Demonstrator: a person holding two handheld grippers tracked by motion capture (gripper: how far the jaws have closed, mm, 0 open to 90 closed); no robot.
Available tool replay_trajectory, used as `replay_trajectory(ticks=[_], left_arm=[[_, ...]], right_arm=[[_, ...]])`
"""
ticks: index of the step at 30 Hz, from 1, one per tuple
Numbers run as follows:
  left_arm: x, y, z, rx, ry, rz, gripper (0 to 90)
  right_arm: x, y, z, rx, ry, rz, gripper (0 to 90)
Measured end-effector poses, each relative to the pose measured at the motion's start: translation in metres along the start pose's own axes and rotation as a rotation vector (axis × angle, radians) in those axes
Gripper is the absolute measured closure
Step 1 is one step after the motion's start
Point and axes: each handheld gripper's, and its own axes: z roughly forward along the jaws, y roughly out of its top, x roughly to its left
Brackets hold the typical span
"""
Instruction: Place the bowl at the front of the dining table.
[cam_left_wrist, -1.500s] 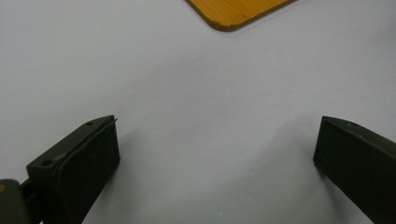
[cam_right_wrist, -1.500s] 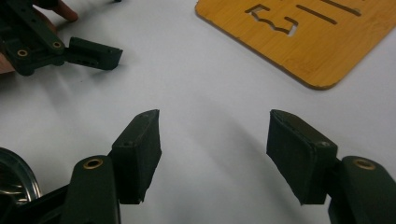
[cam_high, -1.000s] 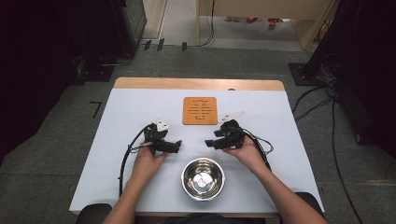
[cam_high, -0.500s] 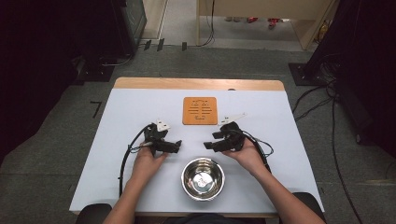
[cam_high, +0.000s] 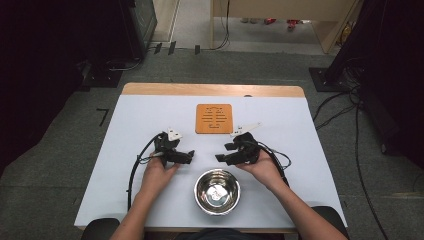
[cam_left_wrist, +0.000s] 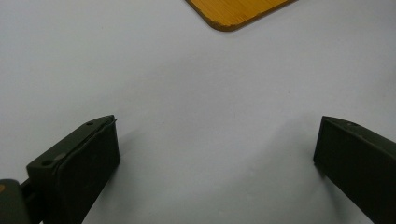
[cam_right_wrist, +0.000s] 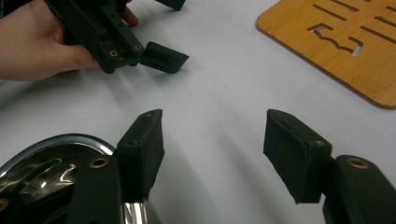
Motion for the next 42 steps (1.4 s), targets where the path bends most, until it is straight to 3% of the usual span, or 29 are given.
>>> replay_trajectory(ticks=[21,42], left_arm=[[0.000,0.000,0.000,0.000,0.000,0.000,0.1],[0.000,0.000,0.000,0.002,0.000,0.002,0.1]], right_arm=[[0.015,0.001,0.004,0.015,0.050,-0.062,40.1],[0.026,-0.003,0.013,0.049,0.131,-0.137,43.8]])
